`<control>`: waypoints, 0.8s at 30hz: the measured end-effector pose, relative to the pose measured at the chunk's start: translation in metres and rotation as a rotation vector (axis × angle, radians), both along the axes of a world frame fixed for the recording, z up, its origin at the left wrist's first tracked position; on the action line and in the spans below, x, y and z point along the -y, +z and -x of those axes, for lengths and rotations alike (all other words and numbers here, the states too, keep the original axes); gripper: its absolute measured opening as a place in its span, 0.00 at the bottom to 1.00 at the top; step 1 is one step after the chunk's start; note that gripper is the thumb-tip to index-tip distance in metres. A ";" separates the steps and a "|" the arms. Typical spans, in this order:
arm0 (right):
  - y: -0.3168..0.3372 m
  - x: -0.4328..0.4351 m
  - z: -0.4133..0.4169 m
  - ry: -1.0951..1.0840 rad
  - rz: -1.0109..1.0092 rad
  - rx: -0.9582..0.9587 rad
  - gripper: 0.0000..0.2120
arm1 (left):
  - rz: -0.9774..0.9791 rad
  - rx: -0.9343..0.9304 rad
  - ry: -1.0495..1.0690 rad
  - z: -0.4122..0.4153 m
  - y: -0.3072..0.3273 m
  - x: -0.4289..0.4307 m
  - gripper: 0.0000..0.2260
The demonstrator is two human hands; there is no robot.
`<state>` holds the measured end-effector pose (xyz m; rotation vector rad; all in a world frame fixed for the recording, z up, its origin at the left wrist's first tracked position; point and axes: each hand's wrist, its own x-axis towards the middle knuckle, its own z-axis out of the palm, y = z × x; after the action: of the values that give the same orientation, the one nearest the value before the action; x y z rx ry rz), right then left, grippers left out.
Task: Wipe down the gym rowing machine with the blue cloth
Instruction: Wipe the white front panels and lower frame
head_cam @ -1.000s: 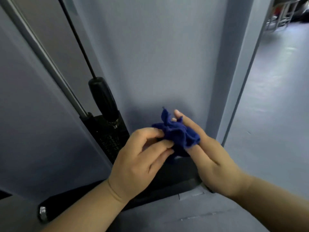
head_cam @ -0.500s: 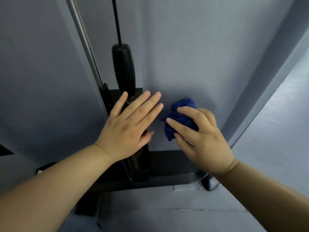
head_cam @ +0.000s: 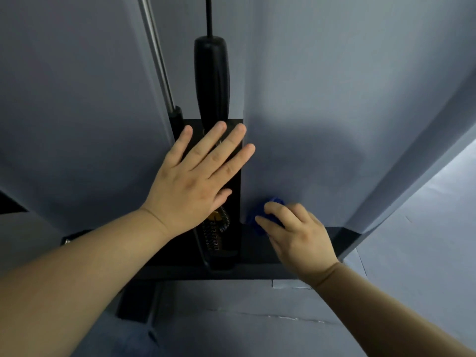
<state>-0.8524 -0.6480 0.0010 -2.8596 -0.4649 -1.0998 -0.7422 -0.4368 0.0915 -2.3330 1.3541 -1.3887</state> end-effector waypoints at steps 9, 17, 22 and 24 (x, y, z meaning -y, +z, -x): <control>0.048 -0.022 -0.013 -0.014 -0.144 0.179 0.12 | 0.030 -0.047 -0.027 -0.001 0.002 0.003 0.37; 0.004 -0.017 -0.004 -0.027 -0.030 0.034 0.11 | 0.071 -0.049 -0.060 -0.001 -0.001 0.003 0.33; 0.050 -0.004 -0.002 -0.084 -0.119 0.136 0.12 | 0.208 -0.089 -0.174 -0.002 0.001 0.008 0.28; 0.033 0.002 0.003 -0.093 -0.085 0.065 0.12 | 0.215 -0.096 -0.186 -0.001 0.002 0.009 0.29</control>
<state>-0.8554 -0.6495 0.0342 -2.8042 -0.2832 -1.1997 -0.7410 -0.4457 0.0933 -2.4917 1.5549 -1.5632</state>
